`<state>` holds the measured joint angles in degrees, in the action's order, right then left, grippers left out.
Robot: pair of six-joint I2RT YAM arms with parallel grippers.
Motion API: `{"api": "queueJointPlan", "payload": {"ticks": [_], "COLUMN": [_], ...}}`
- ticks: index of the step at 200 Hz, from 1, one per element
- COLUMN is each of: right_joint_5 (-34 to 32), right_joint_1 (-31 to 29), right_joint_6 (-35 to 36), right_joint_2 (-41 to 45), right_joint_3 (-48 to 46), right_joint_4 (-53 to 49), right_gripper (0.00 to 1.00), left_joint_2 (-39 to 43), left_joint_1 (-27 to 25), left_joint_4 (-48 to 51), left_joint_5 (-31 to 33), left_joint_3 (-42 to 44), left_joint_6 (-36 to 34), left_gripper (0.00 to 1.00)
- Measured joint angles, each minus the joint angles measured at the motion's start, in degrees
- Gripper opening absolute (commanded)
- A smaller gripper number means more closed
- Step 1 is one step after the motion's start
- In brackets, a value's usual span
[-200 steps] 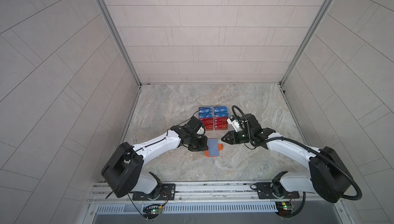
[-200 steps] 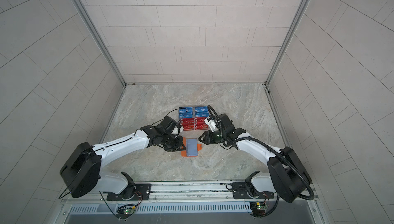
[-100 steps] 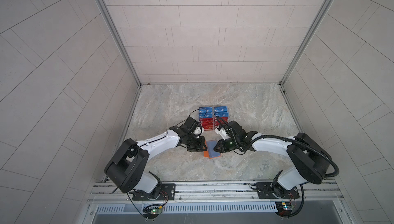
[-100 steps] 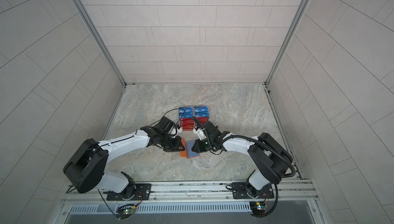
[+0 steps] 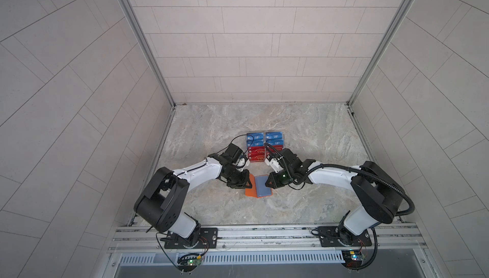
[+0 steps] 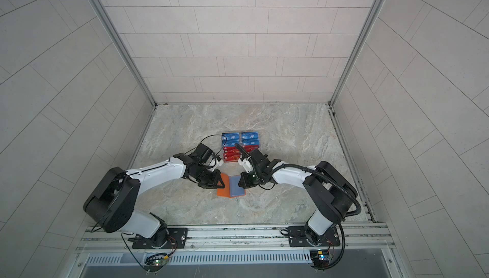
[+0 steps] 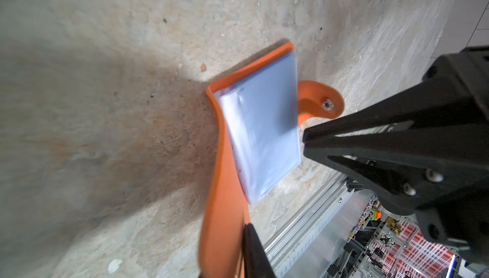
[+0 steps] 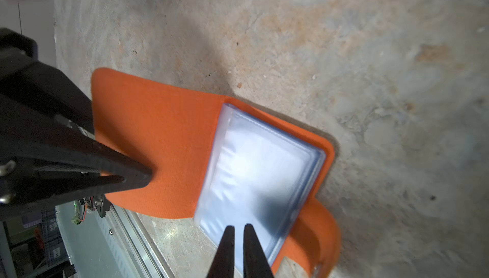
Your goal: Put the credit cards into the card holder
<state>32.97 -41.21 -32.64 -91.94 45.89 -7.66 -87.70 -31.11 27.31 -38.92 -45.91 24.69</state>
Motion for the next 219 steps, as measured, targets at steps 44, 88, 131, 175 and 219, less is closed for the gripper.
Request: {"api": "queueJointPlan", "payload": {"ticks": [44, 88, 131, 175, 219], "right_joint_5": [-0.7, -1.4, -2.0, -1.0, -0.1], "right_joint_1": [-0.3, -1.2, -2.2, -4.7, -6.6], "right_joint_6": [0.2, 0.2, -0.7, -1.7, -2.8], "right_joint_2": [-0.2, -2.2, -2.2, -2.5, -7.1], "right_joint_3": [1.6, 1.7, 1.3, 3.3, 7.4], "right_joint_4": [-0.7, -0.8, 0.3, 1.9, 5.9], "right_gripper": [0.12, 0.13, 0.15, 0.15, 0.15], "left_joint_2": [-0.9, 0.4, 8.5, 8.6, 10.4], "left_joint_1": [0.5, 0.5, -1.4, -3.3, -2.5], "left_joint_4": [1.9, 3.1, 4.7, 6.3, 6.2], "left_joint_5": [2.2, 6.5, 11.9, 15.2, 16.3], "left_joint_3": [-0.9, -0.6, -1.7, -2.7, -0.9], "left_joint_6": [-2.5, -2.1, 1.4, 2.8, 4.0], "left_gripper": [0.42, 0.46, 0.48, 0.48, 0.49]}}
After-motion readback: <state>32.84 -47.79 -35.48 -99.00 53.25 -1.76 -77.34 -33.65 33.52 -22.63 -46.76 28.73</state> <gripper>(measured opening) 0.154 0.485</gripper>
